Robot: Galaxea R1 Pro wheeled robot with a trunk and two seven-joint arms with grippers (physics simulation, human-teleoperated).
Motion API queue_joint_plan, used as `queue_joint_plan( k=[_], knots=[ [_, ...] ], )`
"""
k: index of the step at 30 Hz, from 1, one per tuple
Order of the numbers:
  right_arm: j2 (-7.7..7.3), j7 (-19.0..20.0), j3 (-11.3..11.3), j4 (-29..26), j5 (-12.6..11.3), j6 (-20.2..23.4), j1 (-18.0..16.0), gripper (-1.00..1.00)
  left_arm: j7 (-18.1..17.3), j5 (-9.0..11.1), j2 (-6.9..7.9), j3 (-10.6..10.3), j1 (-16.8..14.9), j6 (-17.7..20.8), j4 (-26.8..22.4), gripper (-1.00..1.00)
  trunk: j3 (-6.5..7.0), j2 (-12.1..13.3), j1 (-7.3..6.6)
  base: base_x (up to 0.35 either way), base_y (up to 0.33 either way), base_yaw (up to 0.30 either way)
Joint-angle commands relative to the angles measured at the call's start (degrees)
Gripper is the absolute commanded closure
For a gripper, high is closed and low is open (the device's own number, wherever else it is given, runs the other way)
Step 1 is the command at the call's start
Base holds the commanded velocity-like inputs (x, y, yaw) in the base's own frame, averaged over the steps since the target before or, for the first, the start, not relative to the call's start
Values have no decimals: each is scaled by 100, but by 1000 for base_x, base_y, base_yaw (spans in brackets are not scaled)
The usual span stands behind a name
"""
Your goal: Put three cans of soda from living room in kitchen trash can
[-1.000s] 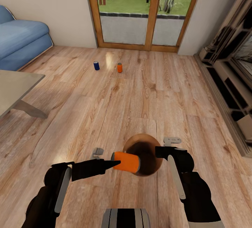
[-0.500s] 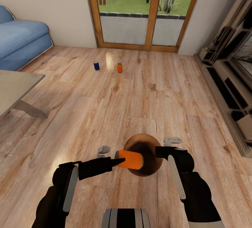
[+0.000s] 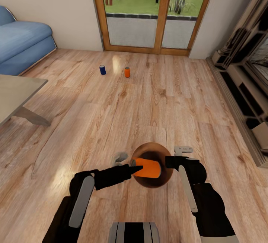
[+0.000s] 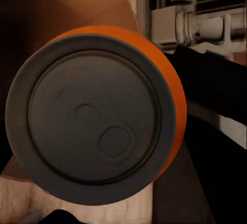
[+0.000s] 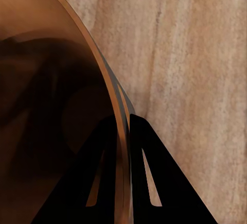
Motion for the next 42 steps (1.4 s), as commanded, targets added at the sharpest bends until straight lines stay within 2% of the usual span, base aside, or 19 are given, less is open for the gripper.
queue_joint_plan(
  k=[1,2,4,13,18,20,21,23,24,25,26,30,31,32,34,38,39,42],
  knots=[
    [1,26,-1,-1,-69,0,-1,100,157,186,0,-68,0,-5,0,100,0,0,0,0,0,0],
    [1,26,-2,-1,-69,0,-1,100,311,427,0,-122,0,-6,0,100,0,0,0,0,0,0],
    [1,26,-3,-1,-69,0,-1,100,524,641,0,-164,0,-7,-1,100,0,0,0,0,0,0],
    [1,33,-3,-2,-69,0,-1,100,1113,721,0,-195,0,-40,-9,100,0,0,0,0,0,0],
    [1,35,-3,-1,-69,0,-1,100,1773,747,0,-493,-7,-216,-9,100,0,0,0,0,0,0],
    [4,34,-3,-1,-69,0,-1,100,1977,898,0,-529,-13,-323,-3,100,0,0,0,0,0,0],
    [6,34,-3,-1,-69,0,-1,100,2234,1137,0,-540,-24,-418,-2,100,0,0,0,0,0,0],
    [8,35,-3,-3,-69,0,-1,100,2578,1438,0,-558,-33,-569,-1,100,0,0,0,0,0,0],
    [6,35,-3,-4,-69,0,-1,100,2912,1719,0,-706,-39,-764,-1,100,0,0,0,0,0,0],
    [7,35,-3,-3,-69,0,-1,100,2989,1777,0,-778,-42,-811,-1,100,0,0,0,0,0,0],
    [8,35,-3,-2,-69,0,-1,100,3258,1948,0,-1090,-50,-994,-1,100,0,0,0,0,0,0],
    [7,35,-3,-2,-69,0,-1,100,3626,2218,0,-1397,-115,-1234,5,100,0,0,0,0,0,0],
    [7,35,-3,-1,-69,0,-1,100,3758,2419,0,-1455,-137,-1281,7,100,0,0,0,0,0,0],
    [7,35,-3,-1,-69,0,-1,100,3843,2525,0,-1480,-147,-1305,8,100,0,0,0,0,0,0],
    [8,40,-3,-3,-69,0,-1,100,3968,2611,0,-1502,-161,-1387,8,100,0,0,0,0,0,0],
    [4,43,-3,-2,-69,0,-1,100,4146,2638,0,-1531,-177,-1433,8,100,0,0,0,0,0,0],
    [5,44,-3,-3,-69,0,-1,100,4204,2638,0,-1640,-181,-1442,8,100,0,0,0,0,0,0],
    [4,44,-3,-2,-69,0,-1,100,4263,2635,0,-1774,-184,-1447,6,100,0,0,0,0,0,0]
  ],
)
